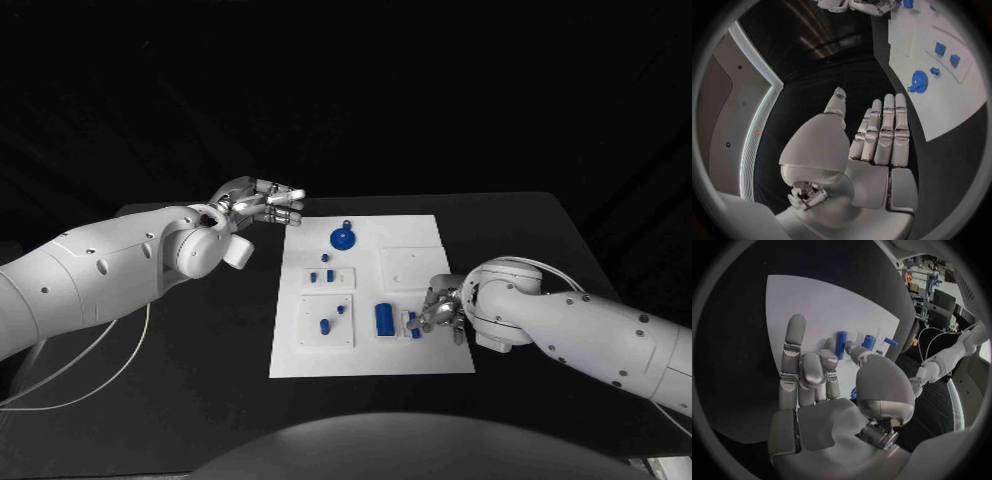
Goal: Assemble the parts on the task board
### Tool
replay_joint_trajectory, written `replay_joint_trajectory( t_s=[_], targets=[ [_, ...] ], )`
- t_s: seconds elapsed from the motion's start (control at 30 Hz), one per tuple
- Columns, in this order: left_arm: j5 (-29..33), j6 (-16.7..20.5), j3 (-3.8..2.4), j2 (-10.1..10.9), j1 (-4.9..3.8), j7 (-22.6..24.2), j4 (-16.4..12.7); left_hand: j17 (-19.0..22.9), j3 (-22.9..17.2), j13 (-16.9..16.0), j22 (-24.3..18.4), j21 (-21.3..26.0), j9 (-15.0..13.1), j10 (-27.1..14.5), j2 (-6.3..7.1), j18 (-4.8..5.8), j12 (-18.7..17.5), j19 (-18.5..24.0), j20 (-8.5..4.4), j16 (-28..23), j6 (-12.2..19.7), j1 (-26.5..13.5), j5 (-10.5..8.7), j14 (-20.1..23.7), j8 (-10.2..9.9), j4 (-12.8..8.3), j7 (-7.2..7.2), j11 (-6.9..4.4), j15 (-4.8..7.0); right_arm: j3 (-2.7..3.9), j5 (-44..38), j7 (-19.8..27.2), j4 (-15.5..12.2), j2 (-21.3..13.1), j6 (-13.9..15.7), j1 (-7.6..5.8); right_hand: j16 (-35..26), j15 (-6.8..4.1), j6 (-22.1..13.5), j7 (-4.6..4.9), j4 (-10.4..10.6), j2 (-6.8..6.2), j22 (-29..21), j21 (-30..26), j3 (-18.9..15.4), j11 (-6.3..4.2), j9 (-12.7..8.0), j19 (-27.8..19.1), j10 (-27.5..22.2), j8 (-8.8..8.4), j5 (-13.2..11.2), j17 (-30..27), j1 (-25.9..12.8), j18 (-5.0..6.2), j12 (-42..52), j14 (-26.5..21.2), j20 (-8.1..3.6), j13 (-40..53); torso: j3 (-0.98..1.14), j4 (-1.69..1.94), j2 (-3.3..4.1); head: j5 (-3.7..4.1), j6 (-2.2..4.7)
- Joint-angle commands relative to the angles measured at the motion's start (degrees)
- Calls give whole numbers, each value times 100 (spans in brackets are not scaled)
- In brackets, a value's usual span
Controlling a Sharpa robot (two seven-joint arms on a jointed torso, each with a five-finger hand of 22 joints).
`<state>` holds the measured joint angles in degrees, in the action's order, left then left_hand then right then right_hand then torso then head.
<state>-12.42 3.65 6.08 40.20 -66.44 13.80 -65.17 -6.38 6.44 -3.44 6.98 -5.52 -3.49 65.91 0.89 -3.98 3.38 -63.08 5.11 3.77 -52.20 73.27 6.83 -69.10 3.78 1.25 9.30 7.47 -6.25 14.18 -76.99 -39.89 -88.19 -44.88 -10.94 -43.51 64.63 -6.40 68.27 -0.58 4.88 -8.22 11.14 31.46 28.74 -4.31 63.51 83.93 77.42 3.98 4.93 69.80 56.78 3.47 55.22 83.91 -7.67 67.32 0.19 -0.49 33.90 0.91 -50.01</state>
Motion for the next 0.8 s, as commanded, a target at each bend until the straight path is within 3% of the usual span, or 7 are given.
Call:
replay_joint_trajectory(
  t_s=[0.03,0.1,0.17,0.27,0.43,0.67,0.8],
  targets=[
    [-18,-83,-3,-6,-3,7,-16,-5,9,-6,-5,-38,5,-40,-10,45,14,5,18,-9,23,-30,14,21,-22,29,-4,-13,9,-45,-39,-64,45,21,-14,42,-67,-40,-55,-24,-113,7,-23,-39,30,0,-66,259,-23,-30,131,-40,-36,-101,-35,5,-29,-33,2,-7,0,-24,1],
    [-21,-84,-3,-7,-3,5,-16,-5,9,-6,-5,-38,5,-40,-10,45,14,5,18,-9,23,-30,14,21,-22,29,-4,-13,9,-49,11,-9,60,18,14,42,-274,1,-105,-1,-174,-111,-87,-185,116,29,-197,260,-123,-31,130,-197,-37,-114,-265,-23,8,-200,2,-8,-8,-17,5],
    [-23,-85,-3,-7,-3,2,-17,-5,9,-6,-5,-38,5,-40,-10,45,14,5,18,-9,23,-30,14,21,-22,29,-4,-13,9,-52,97,50,71,14,23,42,-937,45,-115,13,-253,-194,-215,-480,217,52,-257,236,-231,-28,132,-742,-75,-160,-642,-97,60,-516,1,-8,-6,-20,7],
    [-26,-86,-3,-8,-3,-2,-17,-5,9,-6,-5,-38,5,-40,-10,45,14,4,18,-9,24,-30,14,20,-22,29,-4,-13,10,-57,249,119,76,6,26,42,-1790,47,-158,25,-350,-208,-386,-900,225,56,-231,255,-328,-30,146,-1620,-128,-204,-1086,-141,64,-988,5,-8,-2,-29,5],
    [-31,-90,-3,-10,-3,-6,-16,-7,11,-7,-6,-44,5,-40,-11,44,15,0,16,-8,34,-30,12,14,-22,30,-3,-13,11,-69,389,155,73,-6,-1,41,-2033,-7,-217,42,-361,-173,-572,-1286,117,49,-229,266,-402,-28,191,-1980,-96,-205,-1326,-74,26,-1405,2,-10,-3,-19,5],
    [-47,-95,-3,-11,-3,-12,-15,-7,11,-7,-6,-44,5,-40,-11,44,15,0,16,-8,34,-30,12,14,-22,30,-3,-13,11,-83,290,315,97,-14,-133,41,-1968,34,-421,92,-290,-168,-579,-1139,64,99,174,272,-575,-20,155,-1648,-152,-48,-1344,-137,84,-1618,2,-2,-1,-11,3],
    [-53,-96,-2,-10,-3,-16,-14,-7,11,-7,-6,-44,5,-40,-11,44,15,0,16,-8,34,-30,12,14,-22,30,-3,-13,11,-89,202,428,123,-22,-236,39,-1215,61,-530,124,-227,-155,-430,-753,111,142,461,267,-680,-17,-19,-748,-224,34,-1343,-147,106,-1700,1,-4,-2,-15,3]
  ],
)
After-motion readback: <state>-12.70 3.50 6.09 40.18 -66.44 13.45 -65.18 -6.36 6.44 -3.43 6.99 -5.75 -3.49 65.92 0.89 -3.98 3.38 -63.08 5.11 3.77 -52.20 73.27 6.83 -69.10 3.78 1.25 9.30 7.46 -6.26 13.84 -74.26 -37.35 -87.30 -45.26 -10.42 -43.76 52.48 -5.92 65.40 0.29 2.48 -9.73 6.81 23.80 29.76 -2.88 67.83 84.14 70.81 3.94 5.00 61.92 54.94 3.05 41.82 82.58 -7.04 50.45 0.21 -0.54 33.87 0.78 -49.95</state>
